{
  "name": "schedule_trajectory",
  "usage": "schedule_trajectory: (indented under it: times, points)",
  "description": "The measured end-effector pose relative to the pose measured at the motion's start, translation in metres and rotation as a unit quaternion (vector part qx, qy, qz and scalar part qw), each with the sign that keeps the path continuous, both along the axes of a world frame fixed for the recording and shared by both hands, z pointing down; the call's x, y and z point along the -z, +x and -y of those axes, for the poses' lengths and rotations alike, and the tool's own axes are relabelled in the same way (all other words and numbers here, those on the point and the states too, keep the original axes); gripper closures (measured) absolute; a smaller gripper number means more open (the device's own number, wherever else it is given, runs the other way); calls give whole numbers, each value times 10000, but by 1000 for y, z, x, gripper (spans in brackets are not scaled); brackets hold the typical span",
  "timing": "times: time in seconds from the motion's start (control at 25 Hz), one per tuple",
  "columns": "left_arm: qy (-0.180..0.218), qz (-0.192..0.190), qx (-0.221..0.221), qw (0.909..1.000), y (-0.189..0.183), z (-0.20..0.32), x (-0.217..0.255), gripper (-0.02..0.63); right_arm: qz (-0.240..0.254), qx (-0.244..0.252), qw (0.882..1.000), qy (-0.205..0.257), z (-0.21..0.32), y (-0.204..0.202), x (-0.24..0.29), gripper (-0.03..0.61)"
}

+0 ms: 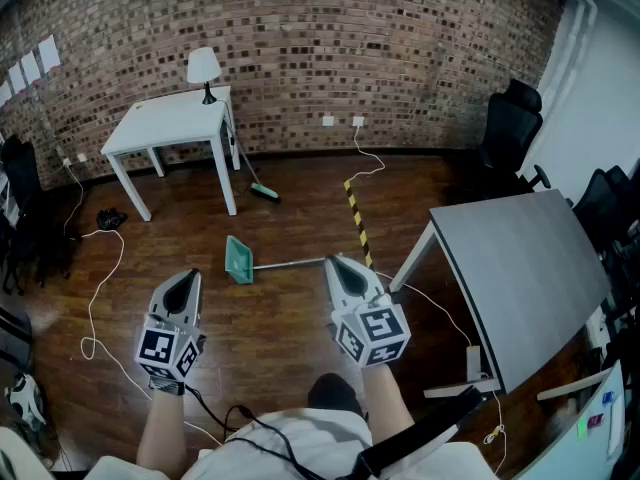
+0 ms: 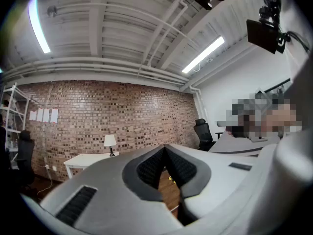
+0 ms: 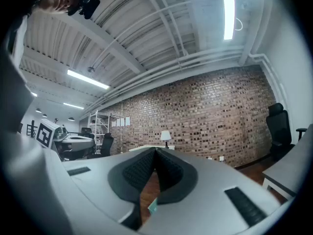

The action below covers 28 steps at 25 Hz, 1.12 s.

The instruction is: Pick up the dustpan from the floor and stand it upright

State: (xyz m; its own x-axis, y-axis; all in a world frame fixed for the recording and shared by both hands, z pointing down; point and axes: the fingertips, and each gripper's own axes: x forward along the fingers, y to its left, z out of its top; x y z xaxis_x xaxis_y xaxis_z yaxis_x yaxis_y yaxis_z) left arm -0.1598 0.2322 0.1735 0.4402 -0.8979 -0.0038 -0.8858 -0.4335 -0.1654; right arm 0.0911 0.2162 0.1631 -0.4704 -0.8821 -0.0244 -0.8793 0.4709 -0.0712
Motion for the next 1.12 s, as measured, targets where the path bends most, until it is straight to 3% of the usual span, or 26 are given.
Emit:
schedule_trajectory:
  times: [0.4,0.64,0.92,1.0,1.12]
  points:
    - [-15,65,121,9999,-4,81,-18,604,-17,40,10000,19,89,9,-18,586]
    - [91,59,150,9998,24,194,-23,604,-33,47,10000,-15,205,44,-32,586]
    - [265,27,335,9991,66,333,3,603,-279,204,9992,207,345,88,-6,586]
    - [256,169,396,9987,71,361,5,603,-336,253,9988,235,373,96,-1,586]
    - [-11,775,257,9967,81,393,-8,603,-345,246,9988,230,407,103,-3,586]
